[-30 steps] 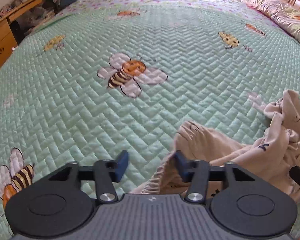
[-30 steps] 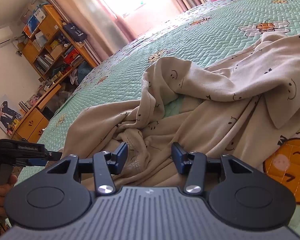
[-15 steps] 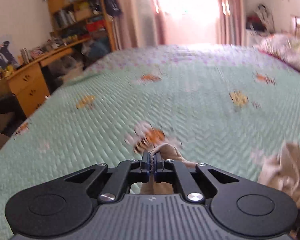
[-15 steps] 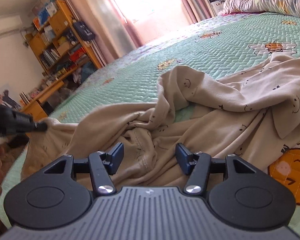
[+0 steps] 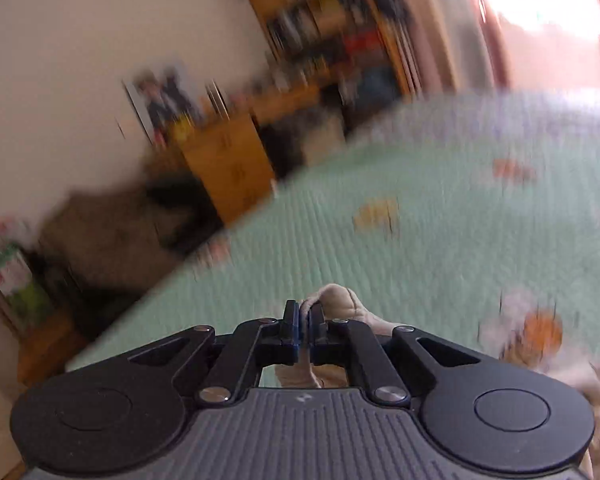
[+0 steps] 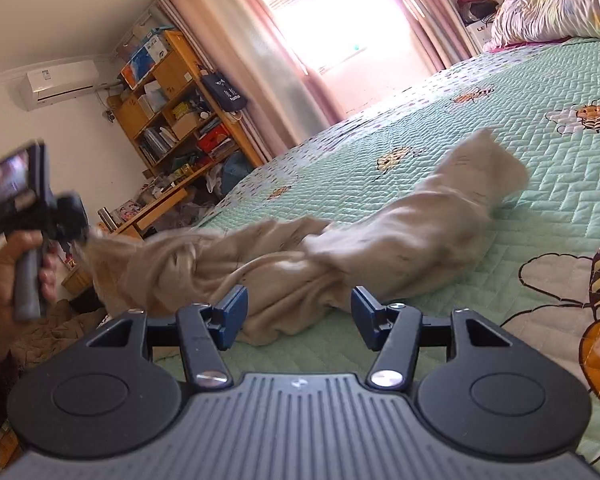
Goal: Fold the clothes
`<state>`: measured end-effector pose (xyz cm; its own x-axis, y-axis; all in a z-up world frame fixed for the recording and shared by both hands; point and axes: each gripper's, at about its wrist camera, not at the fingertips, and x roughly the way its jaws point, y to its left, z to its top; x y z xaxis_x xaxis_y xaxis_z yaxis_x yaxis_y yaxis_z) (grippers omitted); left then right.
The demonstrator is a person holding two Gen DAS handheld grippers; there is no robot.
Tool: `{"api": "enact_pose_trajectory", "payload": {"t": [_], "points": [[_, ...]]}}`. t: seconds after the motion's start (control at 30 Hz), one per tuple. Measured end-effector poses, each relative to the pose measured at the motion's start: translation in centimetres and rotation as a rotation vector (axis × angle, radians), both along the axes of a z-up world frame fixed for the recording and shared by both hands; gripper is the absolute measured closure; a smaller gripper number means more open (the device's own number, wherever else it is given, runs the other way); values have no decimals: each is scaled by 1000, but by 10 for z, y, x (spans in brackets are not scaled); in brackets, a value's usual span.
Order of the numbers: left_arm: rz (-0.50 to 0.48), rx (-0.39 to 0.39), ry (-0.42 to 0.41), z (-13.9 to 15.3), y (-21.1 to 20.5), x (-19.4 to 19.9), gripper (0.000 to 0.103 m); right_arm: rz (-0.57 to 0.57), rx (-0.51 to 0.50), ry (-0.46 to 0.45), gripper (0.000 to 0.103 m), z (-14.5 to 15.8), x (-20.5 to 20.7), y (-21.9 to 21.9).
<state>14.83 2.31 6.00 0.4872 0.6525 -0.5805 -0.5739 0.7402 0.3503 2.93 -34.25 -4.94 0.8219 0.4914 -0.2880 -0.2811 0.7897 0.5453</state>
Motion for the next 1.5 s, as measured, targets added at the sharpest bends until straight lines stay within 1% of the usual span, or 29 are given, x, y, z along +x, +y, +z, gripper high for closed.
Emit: {"api": "enact_pose_trajectory", "payload": {"t": [0.07, 0.13, 0.2, 0.27, 0.33, 0.4, 0.43, 0.47, 0.53, 0.63, 0.73, 0.77, 0.8, 0.87, 0.97, 1.03, 1.07, 1.1, 1.13, 1.17, 1.2, 1.23, 1.3, 1.33, 1.4, 1.47, 1.5], "points": [[-1, -97, 66, -25, 16, -16, 98, -6, -6, 5, 44, -1, 0, -1], [-7, -128, 66, -37, 21, -36, 98, -18, -6, 19, 44, -2, 2, -2], [-19, -168, 51, -43, 23, -56, 94, -33, -11, 37, 43, -3, 3, -2], [-32, -208, 31, -44, 24, -73, 77, -56, -22, 48, 43, -4, 3, -2], [-27, -217, 9, -44, 24, -86, 70, -79, -21, 63, 43, -5, 4, -5], [-23, -221, -20, -42, 26, -93, 60, -104, -10, 79, 43, -7, 6, -9], [-17, -224, -36, -40, 26, -95, 49, -121, -8, 87, 43, -8, 8, -11], [-16, -224, -50, -38, 26, -97, 44, -141, -13, 95, 43, -8, 10, -13], [-15, -228, -76, -35, 24, -99, 43, -179, -21, 107, 43, -7, 13, -17], [-17, -254, -110, -31, 22, -105, 38, -238, -11, 128, 43, -3, 23, -27], [-7, -282, -134, -28, 25, -109, 36, -262, 31, 157, 43, 3, 37, -37], [-5, -290, -140, -28, 26, -110, 36, -266, 31, 156, 43, 7, 41, -38], [-9, -294, -143, -27, 27, -110, 35, -267, 11, 144, 43, 10, 45, -37], [-17, -302, -141, -28, 29, -111, 33, -256, -81, 118, 43, 17, 54, -31], [-33, -313, -133, -31, 32, -111, 33, -202, -123, 144, 43, 17, 72, -23], [-45, -319, -124, -34, 32, -110, 33, -176, -153, 142, 44, 16, 81, -14], [-50, -322, -119, -35, 31, -110, 33, -176, -185, 141, 47, 15, 84, -8], [-53, -325, -113, -36, 31, -110, 33, -178, -219, 140, 55, 14, 87, -1], [-56, -328, -107, -37, 31, -110, 33, -182, -242, 141, 60, 12, 88, 4], [-55, -329, -101, -38, 32, -109, 32, -195, -258, 145, 73, 11, 88, 8], [-54, -330, -95, -38, 32, -109, 32, -213, -270, 146, 82, 10, 85, 11], [-54, -331, -89, -39, 33, -109, 31, -224, -278, 140, 84, 10, 81, 13], [-50, -345, -80, -40, 36, -110, 30, -224, -259, 114, 97, 14, 68, 12], [-48, -355, -76, -41, 37, -110, 30, -227, -237, 103, 97, 18, 61, 10], [-43, -375, -69, -43, 41, -111, 30, -245, -151, 84, 97, 26, 45, -5], [-38, -395, -61, -45, 44, -112, 30, -301, -68, 87, 97, 31, 31, -27], [-37, -406, -58, -45, 46, -112, 30, -334, -60, 84, 97, 34, 25, -37]]}}
